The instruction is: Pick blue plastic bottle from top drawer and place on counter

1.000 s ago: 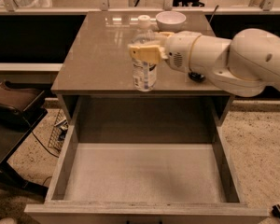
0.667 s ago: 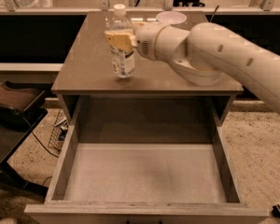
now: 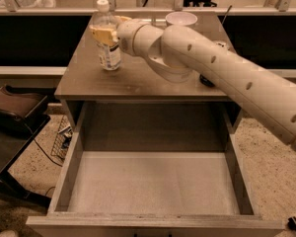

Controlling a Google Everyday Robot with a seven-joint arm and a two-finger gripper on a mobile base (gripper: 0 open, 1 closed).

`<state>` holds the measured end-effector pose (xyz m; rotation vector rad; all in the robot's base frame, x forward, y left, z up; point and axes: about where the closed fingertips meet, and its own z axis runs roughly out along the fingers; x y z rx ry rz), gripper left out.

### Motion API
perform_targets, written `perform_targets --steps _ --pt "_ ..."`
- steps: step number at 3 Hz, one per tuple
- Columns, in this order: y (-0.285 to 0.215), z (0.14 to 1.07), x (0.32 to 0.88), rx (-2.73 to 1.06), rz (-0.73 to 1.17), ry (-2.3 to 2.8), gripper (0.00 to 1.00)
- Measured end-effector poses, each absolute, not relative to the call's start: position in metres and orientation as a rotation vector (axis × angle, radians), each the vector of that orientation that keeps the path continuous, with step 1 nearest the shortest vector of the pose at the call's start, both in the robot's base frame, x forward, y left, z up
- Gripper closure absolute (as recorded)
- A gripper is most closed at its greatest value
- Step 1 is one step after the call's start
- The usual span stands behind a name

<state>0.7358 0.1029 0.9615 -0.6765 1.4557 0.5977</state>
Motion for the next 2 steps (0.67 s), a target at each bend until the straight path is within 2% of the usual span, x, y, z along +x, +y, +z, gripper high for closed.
perform_targets --steps 2 --pt "0.132 0.936 0.759 -0.743 0.606 1.508 1.00"
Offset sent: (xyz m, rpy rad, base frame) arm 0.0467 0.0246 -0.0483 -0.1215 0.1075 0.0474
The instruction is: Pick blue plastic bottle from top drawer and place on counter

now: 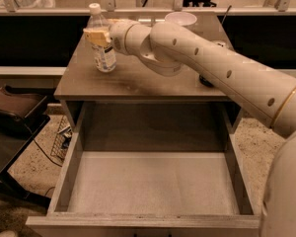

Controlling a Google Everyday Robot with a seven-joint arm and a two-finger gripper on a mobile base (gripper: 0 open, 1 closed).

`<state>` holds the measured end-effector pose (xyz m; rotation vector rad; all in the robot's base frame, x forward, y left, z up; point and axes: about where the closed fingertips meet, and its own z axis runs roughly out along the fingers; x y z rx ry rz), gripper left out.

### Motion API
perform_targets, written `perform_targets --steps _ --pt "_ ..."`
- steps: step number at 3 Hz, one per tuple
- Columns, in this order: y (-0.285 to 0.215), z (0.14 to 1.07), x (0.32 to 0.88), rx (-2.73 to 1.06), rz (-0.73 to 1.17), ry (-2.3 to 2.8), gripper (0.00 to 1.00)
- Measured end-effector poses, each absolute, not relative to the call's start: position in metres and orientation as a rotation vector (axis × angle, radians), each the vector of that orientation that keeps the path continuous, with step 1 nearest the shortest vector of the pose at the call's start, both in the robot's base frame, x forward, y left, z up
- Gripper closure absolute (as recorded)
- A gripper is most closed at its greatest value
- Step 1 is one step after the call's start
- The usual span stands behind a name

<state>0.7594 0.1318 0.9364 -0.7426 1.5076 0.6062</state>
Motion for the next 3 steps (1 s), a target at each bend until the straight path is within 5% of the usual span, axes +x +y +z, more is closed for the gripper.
perform_targets --steps 1,2,3 --pt "0.1350 0.9225 0.7668 -0.762 0.623 1.553 1.00" --pt "0.1350 0.9261 0.7668 -0.762 0.623 1.553 0.79" --pt "0.1351 0.9263 0.7668 -0.762 0.623 1.553 0.47"
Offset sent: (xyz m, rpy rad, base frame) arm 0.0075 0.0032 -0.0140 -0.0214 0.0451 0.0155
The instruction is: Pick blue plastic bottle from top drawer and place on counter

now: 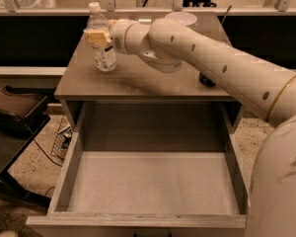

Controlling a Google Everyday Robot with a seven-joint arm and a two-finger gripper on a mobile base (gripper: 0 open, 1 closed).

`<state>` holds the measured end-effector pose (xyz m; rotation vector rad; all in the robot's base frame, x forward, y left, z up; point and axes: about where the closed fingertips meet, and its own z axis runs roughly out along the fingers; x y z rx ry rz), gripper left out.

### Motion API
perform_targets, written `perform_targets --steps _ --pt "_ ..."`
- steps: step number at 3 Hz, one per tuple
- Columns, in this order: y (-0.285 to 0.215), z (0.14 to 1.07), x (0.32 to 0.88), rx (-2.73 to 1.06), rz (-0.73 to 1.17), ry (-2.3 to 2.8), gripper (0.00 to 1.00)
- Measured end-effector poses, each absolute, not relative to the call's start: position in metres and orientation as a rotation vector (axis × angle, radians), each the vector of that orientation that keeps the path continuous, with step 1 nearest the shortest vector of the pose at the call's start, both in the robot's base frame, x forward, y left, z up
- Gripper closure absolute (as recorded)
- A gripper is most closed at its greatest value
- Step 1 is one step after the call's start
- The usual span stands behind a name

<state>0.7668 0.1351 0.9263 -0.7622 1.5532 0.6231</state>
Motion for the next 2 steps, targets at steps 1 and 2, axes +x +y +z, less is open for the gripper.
perform_targets --steps 1,2 --pt "0.1351 0.9264 0.7668 -0.762 0.623 1.553 0.24" --pt "0.1387 0.9263 0.7659 -0.766 0.627 1.552 0.00"
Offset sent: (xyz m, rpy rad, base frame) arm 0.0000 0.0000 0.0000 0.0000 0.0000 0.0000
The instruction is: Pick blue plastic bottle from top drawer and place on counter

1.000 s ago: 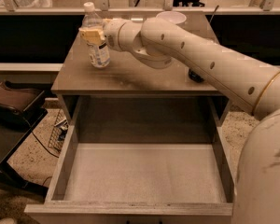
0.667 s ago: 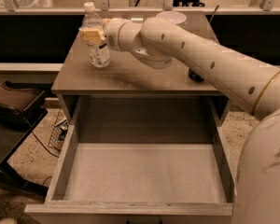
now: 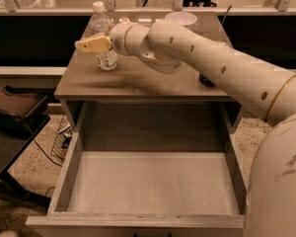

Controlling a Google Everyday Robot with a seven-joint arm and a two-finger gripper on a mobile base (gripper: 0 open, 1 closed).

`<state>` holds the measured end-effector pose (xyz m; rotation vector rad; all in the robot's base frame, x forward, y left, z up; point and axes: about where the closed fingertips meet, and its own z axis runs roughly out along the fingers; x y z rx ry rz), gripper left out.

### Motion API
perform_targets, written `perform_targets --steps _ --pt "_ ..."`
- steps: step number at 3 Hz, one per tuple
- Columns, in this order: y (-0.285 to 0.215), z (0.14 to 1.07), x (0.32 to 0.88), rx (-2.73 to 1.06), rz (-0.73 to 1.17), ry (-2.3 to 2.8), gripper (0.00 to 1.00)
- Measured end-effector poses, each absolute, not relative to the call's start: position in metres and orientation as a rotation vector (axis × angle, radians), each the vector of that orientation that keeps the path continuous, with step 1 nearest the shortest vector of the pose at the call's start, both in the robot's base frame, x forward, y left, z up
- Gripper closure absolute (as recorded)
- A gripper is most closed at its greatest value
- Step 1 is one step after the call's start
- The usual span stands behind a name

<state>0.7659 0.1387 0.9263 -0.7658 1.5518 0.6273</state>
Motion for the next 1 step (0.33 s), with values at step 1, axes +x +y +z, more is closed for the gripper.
perform_targets --steps 1 --pt "0.1388 0.9263 0.7658 -0.766 0.627 1.552 0.00"
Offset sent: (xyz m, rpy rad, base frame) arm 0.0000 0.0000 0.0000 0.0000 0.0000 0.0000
